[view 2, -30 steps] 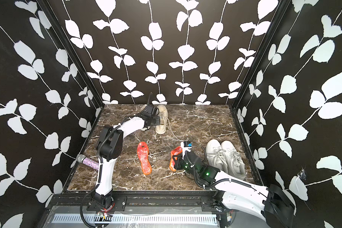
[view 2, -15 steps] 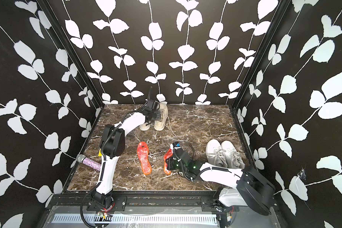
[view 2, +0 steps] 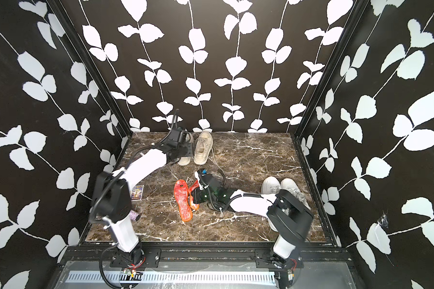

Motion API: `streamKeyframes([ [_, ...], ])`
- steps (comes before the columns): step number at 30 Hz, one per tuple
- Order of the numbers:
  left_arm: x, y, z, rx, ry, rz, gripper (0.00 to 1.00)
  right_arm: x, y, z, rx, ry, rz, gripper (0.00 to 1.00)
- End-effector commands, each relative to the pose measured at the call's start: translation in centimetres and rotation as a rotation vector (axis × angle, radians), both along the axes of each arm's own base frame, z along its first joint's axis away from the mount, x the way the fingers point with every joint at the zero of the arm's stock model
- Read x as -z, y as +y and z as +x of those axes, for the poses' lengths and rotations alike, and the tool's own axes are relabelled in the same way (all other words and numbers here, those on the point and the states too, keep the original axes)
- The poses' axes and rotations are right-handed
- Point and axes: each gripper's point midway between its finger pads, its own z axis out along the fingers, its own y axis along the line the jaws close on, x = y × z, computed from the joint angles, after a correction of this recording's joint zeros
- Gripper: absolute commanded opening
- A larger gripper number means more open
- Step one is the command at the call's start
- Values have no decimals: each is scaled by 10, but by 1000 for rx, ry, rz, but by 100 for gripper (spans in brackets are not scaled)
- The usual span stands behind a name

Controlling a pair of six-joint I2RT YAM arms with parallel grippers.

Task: Remove the insole from the shoe
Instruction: Place the insole at the center of the board.

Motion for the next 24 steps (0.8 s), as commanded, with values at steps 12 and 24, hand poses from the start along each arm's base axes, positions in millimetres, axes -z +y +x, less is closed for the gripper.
streamKeyframes([
  [12, 32, 47, -59, -121, -66, -87, 64, 66, -19, -16, 29, 158, -172, 11],
  [24, 35, 60, -77, -153, -54, -88, 68, 48, -36, -13, 87, 129, -201, 53],
])
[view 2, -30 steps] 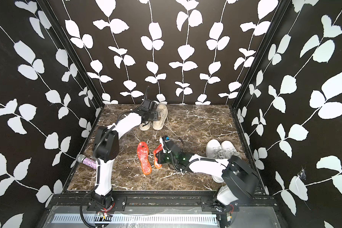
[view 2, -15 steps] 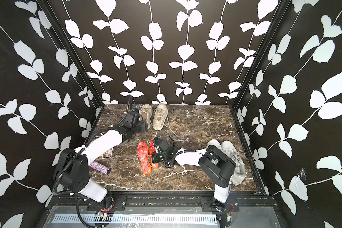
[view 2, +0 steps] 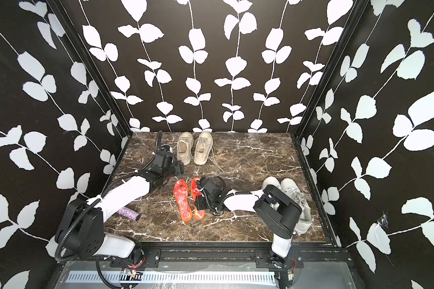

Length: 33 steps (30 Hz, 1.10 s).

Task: Remove the insole from the shoe
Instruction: Place the insole at the center of the board, then move the shoe to the center of the board.

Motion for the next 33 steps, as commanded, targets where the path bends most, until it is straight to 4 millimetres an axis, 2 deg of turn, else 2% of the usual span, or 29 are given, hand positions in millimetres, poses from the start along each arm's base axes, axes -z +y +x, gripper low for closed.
streamKeyframes([
  [1, -4, 8, -5, -39, -17, -17, 69, -17, -8, 1, 28, -40, -10, 56],
  [3, -5, 9, -8, -35, -14, -18, 69, -22, -19, 1, 38, -54, -49, 62],
  [5, -5, 12, -12, -41, -8, -13, 69, -26, -39, 0, 62, -69, -124, 67],
  [13, 0, 38, -40, -105, -58, -9, 75, -73, -148, -20, 206, -149, -411, 77],
  [17, 9, 51, -47, -159, -59, 1, 75, -105, -208, -23, 319, -207, -586, 78],
  [21, 12, 53, -49, -164, -68, 3, 76, -126, -266, -30, 490, -190, -678, 76],
  [23, 14, 54, -49, -164, -66, 11, 77, -127, -300, -40, 619, -127, -702, 74],
  [26, 15, 52, -48, -156, -65, 16, 78, -122, -331, -51, 757, -93, -674, 68],
  [30, 17, 50, -47, -143, -64, 11, 79, -110, -348, -58, 857, -56, -600, 62],
  [33, 20, 48, -47, -136, -58, 6, 79, -100, -351, -57, 873, -18, -593, 60],
])
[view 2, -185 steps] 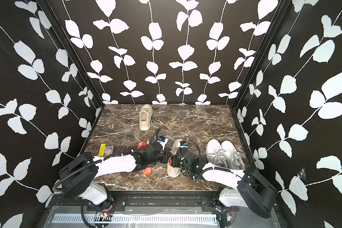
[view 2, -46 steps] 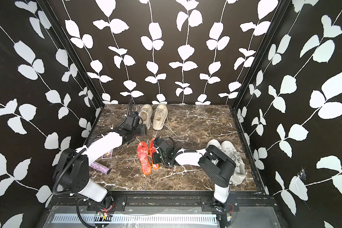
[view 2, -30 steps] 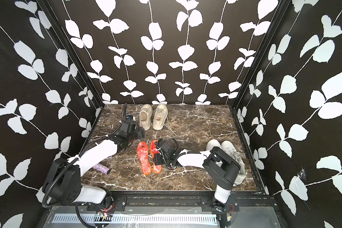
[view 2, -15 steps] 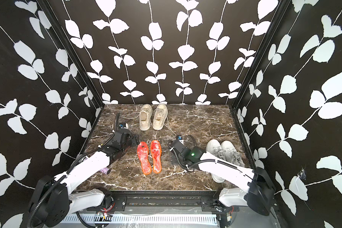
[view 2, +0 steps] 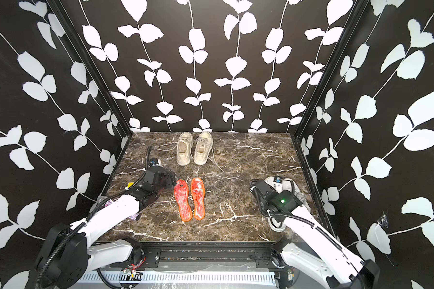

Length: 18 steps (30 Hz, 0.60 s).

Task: Remove the insole from the shoe
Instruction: Move the shoe to the center of the board.

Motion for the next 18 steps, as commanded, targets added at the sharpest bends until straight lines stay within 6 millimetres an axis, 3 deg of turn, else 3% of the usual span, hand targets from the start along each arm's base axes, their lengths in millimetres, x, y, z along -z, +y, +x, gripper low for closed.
streamKeyframes([
  [1, 1, 1, 2, -10, -17, -14, 79, 13, -6, -3, 67, 43, 16, 59],
  [14, -2, -11, 2, 52, -13, -38, 79, 65, 0, 10, 87, 162, 121, 40],
  [18, 0, -12, 1, 54, -10, -43, 79, 77, 1, 12, 81, 182, 159, 29],
])
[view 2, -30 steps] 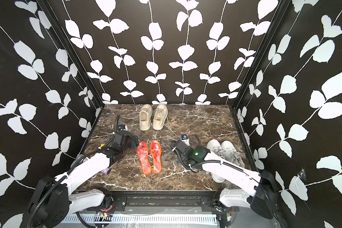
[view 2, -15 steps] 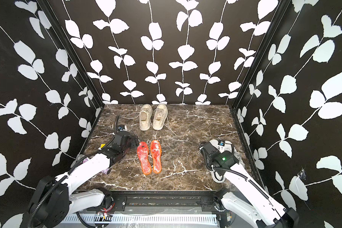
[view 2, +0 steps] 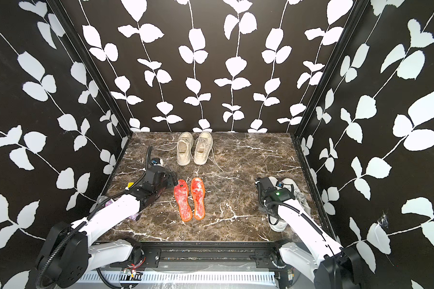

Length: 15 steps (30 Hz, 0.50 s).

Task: Remove the insole from the shoe
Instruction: Move the shoe to the center of the board.

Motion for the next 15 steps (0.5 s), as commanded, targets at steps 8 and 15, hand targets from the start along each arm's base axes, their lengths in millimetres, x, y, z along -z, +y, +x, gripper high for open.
streamKeyframes([
  [8, 1, -3, 3, 7, -5, -19, 79, 6, 19, 12, -58, -61, 122, 2],
  [15, 3, -9, 5, 22, -4, -46, 81, -9, 36, 24, -126, -159, 207, 0],
])
